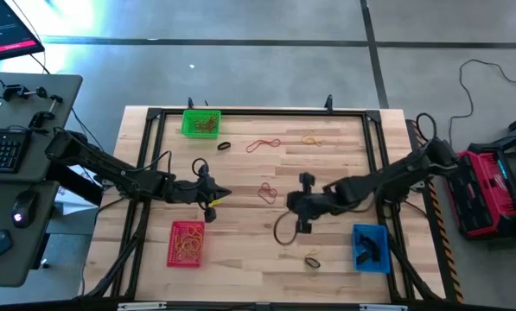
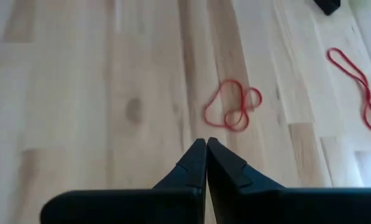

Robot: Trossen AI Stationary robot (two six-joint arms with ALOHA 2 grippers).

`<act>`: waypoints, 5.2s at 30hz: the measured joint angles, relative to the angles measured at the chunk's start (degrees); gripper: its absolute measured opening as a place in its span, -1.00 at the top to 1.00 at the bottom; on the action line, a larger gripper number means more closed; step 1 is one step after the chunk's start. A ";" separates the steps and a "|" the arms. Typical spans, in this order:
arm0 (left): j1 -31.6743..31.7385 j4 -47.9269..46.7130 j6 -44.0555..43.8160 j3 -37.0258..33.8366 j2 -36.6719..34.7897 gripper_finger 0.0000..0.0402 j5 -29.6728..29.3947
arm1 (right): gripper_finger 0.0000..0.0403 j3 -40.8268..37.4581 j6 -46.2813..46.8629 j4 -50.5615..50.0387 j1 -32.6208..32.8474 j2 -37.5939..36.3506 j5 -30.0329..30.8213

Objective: Sort rubber bands into baskets
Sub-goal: Put the yellow rubber band into the red bin

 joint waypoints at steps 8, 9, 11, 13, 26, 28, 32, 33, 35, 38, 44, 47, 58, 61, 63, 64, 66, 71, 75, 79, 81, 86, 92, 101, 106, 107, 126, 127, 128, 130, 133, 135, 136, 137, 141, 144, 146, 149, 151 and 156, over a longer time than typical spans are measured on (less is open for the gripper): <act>0.00 -0.10 0.02 0.00 0.01 1.00 0.00 | 1.00 -14.55 2.34 18.79 -3.14 0.02 -0.31; 0.00 -0.09 0.02 0.00 0.00 1.00 -0.01 | 1.00 -15.71 3.17 20.24 -2.80 0.02 -0.31; 0.00 -0.08 0.02 0.00 0.00 1.00 -0.01 | 1.00 -17.57 5.71 22.26 -2.15 0.02 -0.31; 0.00 -0.08 0.02 0.00 0.01 1.00 -0.01 | 1.00 -18.89 8.89 22.54 -1.72 0.02 -0.28; 0.00 -0.21 0.03 0.00 0.00 1.00 -0.04 | 0.70 -19.36 26.03 5.30 -1.77 0.02 0.08; 0.00 -0.21 0.02 0.00 0.00 1.00 -0.03 | 0.61 -19.24 28.75 0.72 -1.79 0.02 -0.09; 0.00 -0.14 -0.07 0.00 0.00 1.00 -0.03 | 0.47 -16.86 33.84 -10.88 -1.80 0.02 -1.79; 0.00 -0.14 -0.05 0.00 0.00 1.00 -0.03 | 0.45 -16.24 34.83 -13.34 -1.79 0.02 -1.84; 0.00 -0.12 -0.02 0.00 0.00 1.00 -0.03 | 0.42 -15.35 36.03 -16.73 -1.80 0.02 -1.83; 0.00 -0.03 -0.03 0.00 0.00 1.00 -0.03 | 0.41 -15.34 36.59 -18.42 -1.88 0.02 -1.87; 0.00 -0.11 -1.31 0.00 0.01 1.00 -0.01 | 0.41 -16.94 36.61 -18.54 -3.70 0.02 -2.69; 0.00 -0.10 -0.60 0.00 0.00 1.00 -0.01 | 0.41 -17.53 36.61 -18.40 -5.42 0.02 -4.03; -0.01 -0.39 -0.52 0.00 0.00 1.00 -0.01 | 0.41 -22.43 32.53 -12.38 -11.69 -0.28 -12.70; 0.00 -0.36 -0.50 0.00 0.02 1.00 0.01 | 0.46 -22.70 32.09 -12.34 -12.60 -0.23 -13.73; 0.00 -0.38 -0.52 0.00 0.02 1.00 0.03 | 0.55 -22.60 30.90 -11.66 -12.66 -0.18 -14.13; 0.00 -0.38 -0.52 0.00 0.02 1.00 0.05 | 0.61 -22.44 30.31 -11.46 -12.66 -0.15 -14.17; 0.00 -0.37 -0.52 0.00 0.02 1.00 0.05 | 0.76 -22.18 28.87 -10.77 -12.64 -0.11 -14.28; 0.00 -0.36 -0.52 -0.02 0.02 1.00 0.12 | 0.95 -21.29 25.29 -9.20 -12.00 -0.01 -14.04; 0.00 -0.35 -0.52 -0.02 0.02 1.00 0.25 | 0.98 -18.78 23.22 -4.86 -9.68 0.29 -9.15; 0.00 -0.28 -0.57 -0.02 0.02 1.00 0.72 | 0.99 -18.50 19.21 3.12 -6.66 0.28 -5.84; 0.00 -0.30 -0.57 -0.02 0.02 1.00 1.68 | 1.00 -18.46 17.51 8.81 -5.00 0.14 -3.02; -0.02 -0.01 -0.55 -0.02 0.02 1.00 3.36 | 1.00 -18.46 11.72 21.49 -1.80 0.15 4.83; -0.02 0.67 -0.12 -0.02 0.04 1.00 3.38 | 1.00 -18.42 4.06 33.86 -1.00 0.13 9.69; -0.52 6.89 7.37 -0.02 0.25 0.88 3.86 | 1.00 -18.42 -1.58 42.27 -1.01 0.11 14.04; -0.51 9.31 7.55 -0.02 2.53 0.72 6.01 | 1.00 -18.42 -4.84 45.83 -1.01 0.11 14.53; -0.52 9.95 7.54 -0.02 3.25 0.68 6.32 | 1.00 -18.42 -5.52 46.80 -1.01 0.11 14.53; -0.50 19.91 9.55 2.39 14.51 0.40 6.25 | 1.00 -18.37 -10.82 52.90 -0.99 0.02 14.44; -0.49 20.17 9.54 2.38 14.51 0.40 6.25 | 1.00 -18.35 -10.83 52.98 -0.97 0.01 14.42; -0.43 20.15 9.54 2.38 14.51 0.40 6.24 | 1.00 -18.35 -10.99 52.99 -0.97 0.00 14.38; -0.42 20.41 9.55 2.38 14.51 0.40 6.26 | 1.00 -18.35 -11.00 53.10 -0.97 0.01 14.18; -0.42 20.52 9.53 2.38 14.51 0.40 6.26 | 1.00 -18.35 -11.00 53.08 -0.97 0.02 14.00; -0.42 20.49 9.53 2.38 14.51 0.40 6.31 | 1.00 -18.35 -11.00 53.04 -0.97 0.01 13.98; -0.42 20.51 9.53 2.38 14.51 0.40 6.31 | 1.00 -18.35 -11.00 53.03 -0.97 0.02 13.98; -0.42 20.50 9.53 2.38 14.51 0.40 6.31 | 1.00 -18.35 -11.00 52.96 -0.97 0.01 13.98; -0.42 20.47 9.53 2.38 14.51 0.40 6.33 | 1.00 -18.35 -11.00 52.69 -0.97 0.02 13.98; -0.42 20.47 9.53 2.38 14.51 0.40 6.33 | 1.00 -18.35 -11.00 52.62 -0.97 0.02 13.98; -0.42 20.45 9.53 2.38 14.51 0.40 6.35 | 1.00 -18.35 -11.00 52.62 -0.97 0.02 13.98; -0.42 20.49 9.53 2.38 14.51 0.40 6.30 | 1.00 -18.35 -11.00 52.62 -0.97 0.00 13.98; -0.42 20.49 9.52 2.38 14.51 0.40 5.67 | 1.00 -18.35 -11.00 52.62 -0.97 0.02 13.98; -0.42 20.74 9.53 2.37 14.49 0.40 5.42 | 1.00 -18.35 -11.00 52.62 -0.97 0.02 13.98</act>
